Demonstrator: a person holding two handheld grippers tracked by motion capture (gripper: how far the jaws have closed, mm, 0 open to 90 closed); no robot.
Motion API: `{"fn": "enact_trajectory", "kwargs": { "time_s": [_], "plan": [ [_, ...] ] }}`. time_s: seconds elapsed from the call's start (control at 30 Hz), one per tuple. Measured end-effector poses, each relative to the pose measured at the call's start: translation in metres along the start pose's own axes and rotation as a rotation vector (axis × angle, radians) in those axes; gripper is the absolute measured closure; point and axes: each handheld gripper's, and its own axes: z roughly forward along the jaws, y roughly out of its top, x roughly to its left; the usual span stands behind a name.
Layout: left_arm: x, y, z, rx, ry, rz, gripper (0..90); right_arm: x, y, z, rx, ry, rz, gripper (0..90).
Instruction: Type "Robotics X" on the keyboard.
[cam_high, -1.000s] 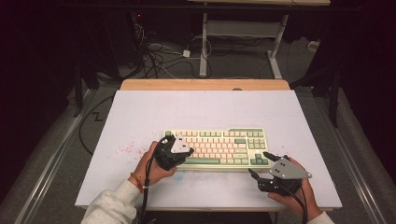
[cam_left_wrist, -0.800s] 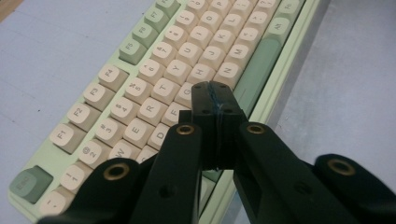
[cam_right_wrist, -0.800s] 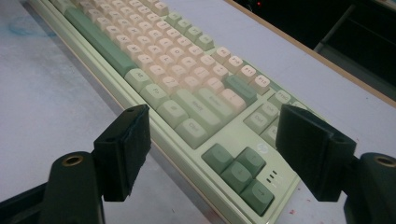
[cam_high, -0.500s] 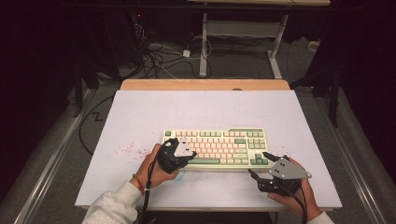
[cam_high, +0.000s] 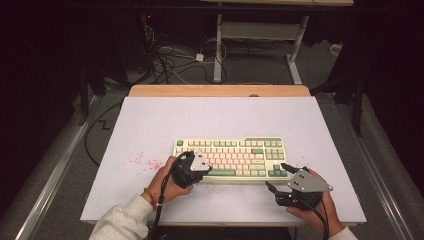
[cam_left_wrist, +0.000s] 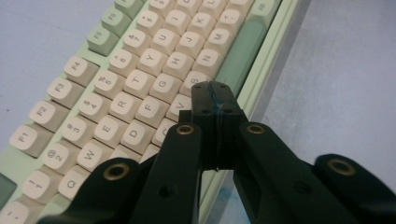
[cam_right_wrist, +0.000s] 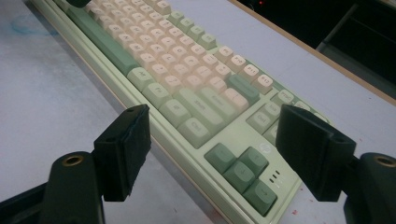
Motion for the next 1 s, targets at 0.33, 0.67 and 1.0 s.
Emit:
{"fn": "enact_trajectory", "kwargs": {
  "time_s": [0.33, 0.67, 1.0],
  "plan": [
    [0.0044, -0.0024, 0.0053, 0.021, 0.001, -0.006, 87.4, 0.0004, -0.0004, 0.0007, 0.002, 0.006, 0.001, 26.6],
    [0.0048, -0.0029, 0.0070, 0.030, 0.002, -0.004, 87.4, 0.0006, -0.0006, 0.0009, 0.003, 0.007, -0.001, 26.7],
    [0.0055, -0.0027, 0.0067, 0.031, 0.001, -0.003, 87.2, 0.0009, -0.0007, 0.0009, 0.005, 0.007, -0.003, 26.7]
  ]
}}
